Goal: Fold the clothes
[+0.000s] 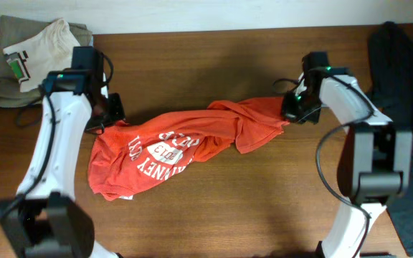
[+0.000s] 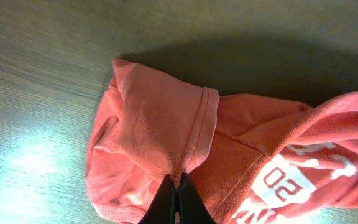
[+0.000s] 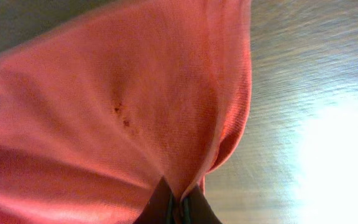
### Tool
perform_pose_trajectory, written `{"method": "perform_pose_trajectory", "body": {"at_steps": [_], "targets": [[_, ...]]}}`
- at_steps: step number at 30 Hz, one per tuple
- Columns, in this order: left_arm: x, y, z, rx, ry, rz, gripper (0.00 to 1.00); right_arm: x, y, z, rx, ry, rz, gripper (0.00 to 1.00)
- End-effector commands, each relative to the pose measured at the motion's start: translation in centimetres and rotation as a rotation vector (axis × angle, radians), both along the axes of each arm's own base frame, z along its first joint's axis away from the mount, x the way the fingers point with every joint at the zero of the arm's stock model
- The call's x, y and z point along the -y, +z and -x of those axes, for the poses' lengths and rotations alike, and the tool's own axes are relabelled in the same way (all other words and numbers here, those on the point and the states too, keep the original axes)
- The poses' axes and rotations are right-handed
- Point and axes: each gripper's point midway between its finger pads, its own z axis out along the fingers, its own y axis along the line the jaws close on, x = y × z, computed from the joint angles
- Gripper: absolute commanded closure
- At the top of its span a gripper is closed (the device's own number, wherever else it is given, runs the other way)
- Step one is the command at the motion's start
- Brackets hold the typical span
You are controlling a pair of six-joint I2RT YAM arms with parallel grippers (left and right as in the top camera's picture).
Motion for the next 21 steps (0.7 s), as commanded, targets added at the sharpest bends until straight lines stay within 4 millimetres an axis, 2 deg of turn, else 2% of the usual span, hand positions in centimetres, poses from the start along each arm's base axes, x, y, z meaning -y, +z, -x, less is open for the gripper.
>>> {"method": "perform_pose_trajectory", "body": {"at_steps": [1,3,7,8,13,15,17,19,21], "targets": [[-0.2,8.8,1.7,0.254,0.010,-0.010,0.99,0.9,11.4,-1.7,0.253,-0.032,0.003,0.96],[-0.2,12.0,3.1,0.353,0.010,-0.010,0.99,0.8,15.9,-0.8,0.346,-0.030,0.006,0.96],[-0.2,18.5,7.4,0.565,0.011,-0.009,0.99,0.7,25.3,3.2,0.569,-0.029,0.011,0.96],[-0.2,19.6,8.4,0.608,0.011,-0.009,0.99,0.6,27.1,4.2,0.616,-0.029,0.012,0.96],[-0.2,24.5,12.9,0.811,0.013,-0.009,0.99,0.5,33.1,8.4,0.792,-0.048,0.007,0.96],[-0.2,26.2,14.8,0.890,0.013,-0.008,1.00,0.5,34.7,9.6,0.842,-0.068,0.000,0.96],[-0.2,27.2,15.9,0.937,0.013,-0.009,0.99,0.6,35.5,10.0,0.873,-0.074,0.006,0.96],[-0.2,27.7,16.7,0.965,0.014,-0.009,0.99,0.7,35.5,9.5,0.877,-0.085,0.007,0.96],[-0.2,27.5,16.5,0.957,0.013,-0.009,0.99,0.9,34.8,8.3,0.857,-0.090,0.008,0.96]]}}
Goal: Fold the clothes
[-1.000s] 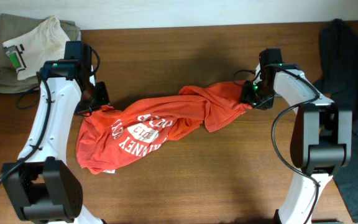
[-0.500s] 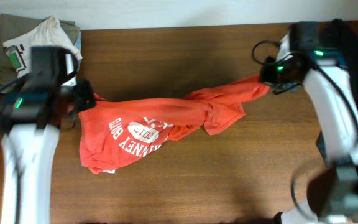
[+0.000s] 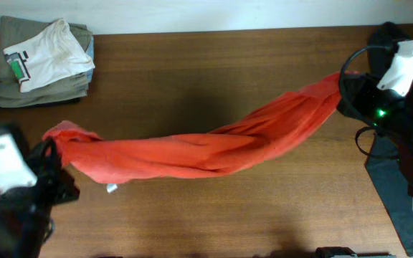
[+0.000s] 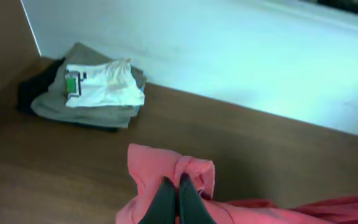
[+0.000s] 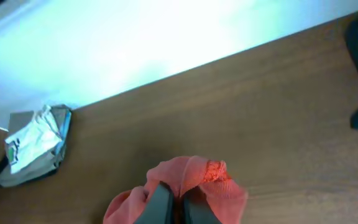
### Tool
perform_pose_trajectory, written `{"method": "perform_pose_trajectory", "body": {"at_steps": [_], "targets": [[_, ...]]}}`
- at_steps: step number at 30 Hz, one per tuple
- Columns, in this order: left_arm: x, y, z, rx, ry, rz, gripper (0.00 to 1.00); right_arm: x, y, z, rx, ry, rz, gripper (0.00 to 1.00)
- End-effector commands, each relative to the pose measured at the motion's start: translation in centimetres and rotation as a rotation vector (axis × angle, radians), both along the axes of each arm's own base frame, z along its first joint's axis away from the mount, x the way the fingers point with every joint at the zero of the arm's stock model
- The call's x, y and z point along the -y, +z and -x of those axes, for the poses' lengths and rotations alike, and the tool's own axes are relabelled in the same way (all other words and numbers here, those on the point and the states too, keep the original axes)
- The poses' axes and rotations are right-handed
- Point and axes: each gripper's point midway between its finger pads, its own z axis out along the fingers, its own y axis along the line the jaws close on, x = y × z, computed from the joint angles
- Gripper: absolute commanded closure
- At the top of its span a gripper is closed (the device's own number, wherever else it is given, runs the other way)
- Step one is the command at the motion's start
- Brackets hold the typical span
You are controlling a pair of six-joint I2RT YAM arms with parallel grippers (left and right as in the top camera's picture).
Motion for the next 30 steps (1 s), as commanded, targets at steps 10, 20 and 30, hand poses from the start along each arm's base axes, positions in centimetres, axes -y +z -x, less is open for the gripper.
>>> {"method": "perform_pose_trajectory", "body": {"at_steps": [10,20,30], "targets": [[-0.3,-10.9,-9.1,-0.341,0.014,-0.001,0.99,2.6,-17.8,-16.3,-0.326,-0.083,0.061,0.20],[-0.3,-24.1,-15.4,-0.734,0.015,-0.005,1.00,0.0,-21.1,-9.8,-0.617,0.070,0.005,0.01],[-0.3,-25.2,-15.7,-0.766,0.016,-0.005,0.99,-11.1,-22.6,3.8,-0.916,0.487,0.117,0.07]]}}
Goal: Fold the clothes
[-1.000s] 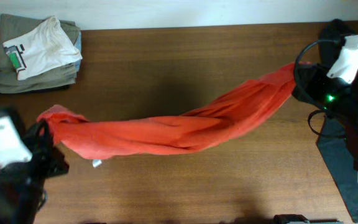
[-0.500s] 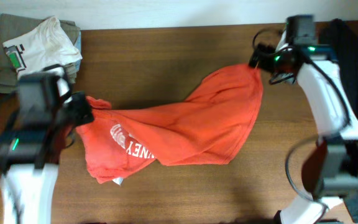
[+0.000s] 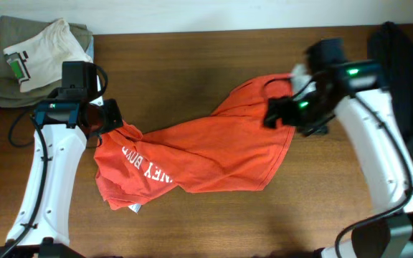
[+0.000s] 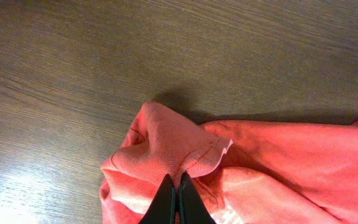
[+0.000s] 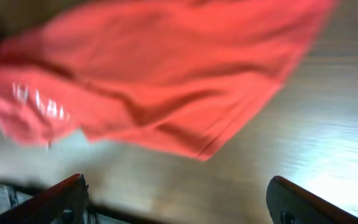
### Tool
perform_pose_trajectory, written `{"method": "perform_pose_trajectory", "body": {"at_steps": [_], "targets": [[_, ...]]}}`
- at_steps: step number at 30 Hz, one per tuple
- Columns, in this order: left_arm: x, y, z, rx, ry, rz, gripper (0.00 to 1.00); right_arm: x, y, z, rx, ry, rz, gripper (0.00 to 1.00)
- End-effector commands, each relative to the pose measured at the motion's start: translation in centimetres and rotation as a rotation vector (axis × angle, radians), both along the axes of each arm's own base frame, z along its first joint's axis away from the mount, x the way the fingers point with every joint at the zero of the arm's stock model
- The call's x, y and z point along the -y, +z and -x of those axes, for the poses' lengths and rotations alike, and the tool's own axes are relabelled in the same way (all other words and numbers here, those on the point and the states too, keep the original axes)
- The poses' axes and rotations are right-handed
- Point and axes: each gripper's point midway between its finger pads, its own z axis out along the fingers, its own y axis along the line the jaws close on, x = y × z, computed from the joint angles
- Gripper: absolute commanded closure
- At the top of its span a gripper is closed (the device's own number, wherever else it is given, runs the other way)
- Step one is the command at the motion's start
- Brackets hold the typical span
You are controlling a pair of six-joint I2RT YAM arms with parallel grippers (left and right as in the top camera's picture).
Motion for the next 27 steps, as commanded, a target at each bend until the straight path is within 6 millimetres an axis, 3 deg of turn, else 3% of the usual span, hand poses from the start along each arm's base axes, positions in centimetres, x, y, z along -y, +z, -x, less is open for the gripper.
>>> {"method": "perform_pose_trajectory", "body": {"at_steps": [1,6,11,22,27], "targets": [[-0.2,-0.1,0.4,-0.015,0.010,-0.008,0.99,-3.4,-3.9,4.2,-0.124,0.121,0.071,0.07],[-0.2,-0.1,0.5,-0.022,0.010,-0.008,0.99,-6.6,-8.5,8.4,-0.196,0.254,0.119,0.07],[-0.2,-0.1,0.5,-0.022,0.010,-0.007,1.00,-6.3,-11.6,11.2,-0.266,0.289,0.153,0.12],[-0.1,-0.2,0.6,-0.026,0.008,-0.004,0.99,-7.0,-17.9,9.9,-0.273,0.244,0.158,0.15],[-0.2,-0.2,0.6,-0.025,0.009,-0.004,0.99,-6.4,-20.2,9.7,-0.307,0.236,0.211,0.16]]}}
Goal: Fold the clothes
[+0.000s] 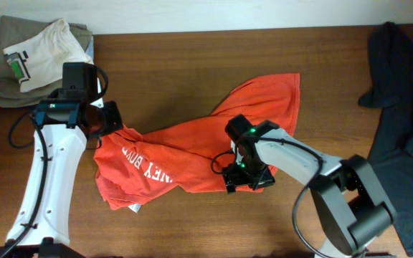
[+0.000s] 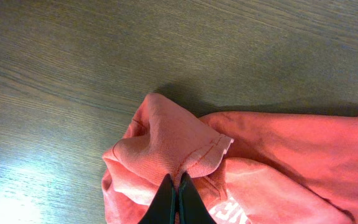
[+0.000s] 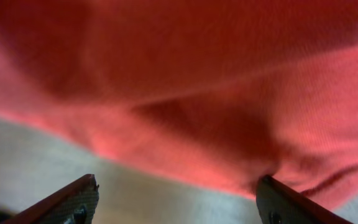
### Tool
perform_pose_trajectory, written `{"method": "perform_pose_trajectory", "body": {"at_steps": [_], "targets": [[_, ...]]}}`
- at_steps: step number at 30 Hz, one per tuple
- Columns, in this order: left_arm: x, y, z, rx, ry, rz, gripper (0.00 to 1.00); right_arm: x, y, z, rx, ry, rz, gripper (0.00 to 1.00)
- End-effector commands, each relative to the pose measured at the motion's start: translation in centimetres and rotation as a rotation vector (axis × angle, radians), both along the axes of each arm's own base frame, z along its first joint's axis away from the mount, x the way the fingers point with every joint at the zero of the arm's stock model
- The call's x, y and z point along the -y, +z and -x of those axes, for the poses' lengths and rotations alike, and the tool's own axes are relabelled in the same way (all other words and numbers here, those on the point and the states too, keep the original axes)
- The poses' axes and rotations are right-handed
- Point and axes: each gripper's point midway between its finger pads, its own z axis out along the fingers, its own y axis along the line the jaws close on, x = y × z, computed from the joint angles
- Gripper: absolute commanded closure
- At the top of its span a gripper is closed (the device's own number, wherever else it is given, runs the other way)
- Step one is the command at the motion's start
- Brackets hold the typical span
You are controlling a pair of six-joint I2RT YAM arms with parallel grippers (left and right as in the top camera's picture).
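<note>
An orange-red T-shirt (image 1: 199,150) with white lettering lies rumpled across the middle of the wooden table (image 1: 192,57). My left gripper (image 2: 179,186) is shut on a bunched fold of the T-shirt (image 2: 166,149) at its left end, seen in the overhead view as the left gripper (image 1: 110,122). My right gripper (image 3: 176,199) is open, low over the T-shirt's (image 3: 185,81) front hem near the table's middle; overhead, the right gripper (image 1: 248,175) sits at that edge. Its fingers (image 3: 79,199) stand wide apart, nothing between them.
A stack of folded clothes (image 1: 38,57) with a white shirt on top lies at the back left corner. A dark garment (image 1: 400,107) hangs over the table's right edge.
My right gripper has moved from the shirt's upper right down to its front hem near the middle, still open. The left gripper holds its fold in the same place.
First both grippers were shut on opposite ends of the shirt lying on the table. Then they held it stretched out and lifted between them. After that the shirt lay spread on the table with the right gripper open, and now that gripper is at the front hem.
</note>
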Motion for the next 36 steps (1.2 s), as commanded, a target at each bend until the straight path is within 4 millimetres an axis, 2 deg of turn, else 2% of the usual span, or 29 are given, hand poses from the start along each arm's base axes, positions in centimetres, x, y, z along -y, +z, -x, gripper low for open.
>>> {"method": "perform_pose_trajectory", "body": {"at_steps": [1,2,4,6,7,8,9,14,20,22,26,27,28,29,30,33,36], "targets": [[-0.2,0.1,0.0,0.002,0.009,-0.004,1.00,1.0,-1.6,0.2,-0.014,-0.014,0.074,0.17],[-0.2,0.1,0.0,0.002,0.009,-0.005,0.99,1.2,-1.7,0.1,-0.010,-0.019,0.086,0.23],[-0.2,0.1,0.0,0.002,0.009,-0.005,0.99,1.4,-1.8,-0.2,0.006,-0.025,0.103,0.42],[-0.2,0.1,0.0,0.002,0.009,-0.005,0.99,1.5,-1.8,-0.7,0.014,-0.045,0.101,0.62],[-0.2,0.1,0.0,0.002,0.009,-0.005,0.99,1.6,-1.7,-1.0,0.017,-0.054,0.098,0.76],[-0.2,0.1,0.0,0.002,0.009,-0.005,0.99,1.6,-1.5,-1.3,0.020,-0.068,0.098,0.83],[-0.2,0.1,0.0,0.002,0.009,-0.005,0.99,1.7,-1.2,-1.7,0.024,-0.077,0.094,0.94],[-0.2,0.1,0.0,0.002,0.010,-0.008,0.99,2.6,1.6,-5.0,0.054,-0.147,0.076,0.96],[-0.2,0.1,0.0,0.003,0.010,-0.008,0.99,3.7,3.7,-8.5,0.122,-0.190,0.039,0.96],[-0.2,0.1,0.0,0.003,0.011,-0.008,0.99,4.1,4.1,-11.3,0.199,-0.236,-0.007,0.96],[-0.2,0.2,-0.2,0.010,0.011,-0.008,0.99,3.4,4.7,-17.4,0.409,-0.278,-0.124,0.96],[-0.2,0.2,-0.2,0.010,0.011,-0.008,1.00,3.1,4.9,-18.3,0.447,-0.278,-0.140,0.85],[-0.2,0.2,-0.2,0.010,0.011,-0.008,1.00,2.8,5.2,-19.8,0.504,-0.279,-0.160,0.60],[-0.2,0.2,-0.2,0.010,0.011,-0.008,0.99,2.6,5.6,-20.8,0.546,-0.280,-0.175,0.21],[-0.2,0.2,-0.2,0.010,0.010,-0.008,0.99,2.4,5.7,-21.4,0.570,-0.280,-0.185,0.01],[-0.2,0.2,-0.2,0.009,0.011,-0.008,0.99,2.8,5.7,-21.4,0.572,-0.286,-0.166,0.02],[-0.2,0.2,-0.2,0.009,0.010,-0.008,0.99,3.3,6.0,-20.5,0.517,-0.298,-0.144,0.01]]}}
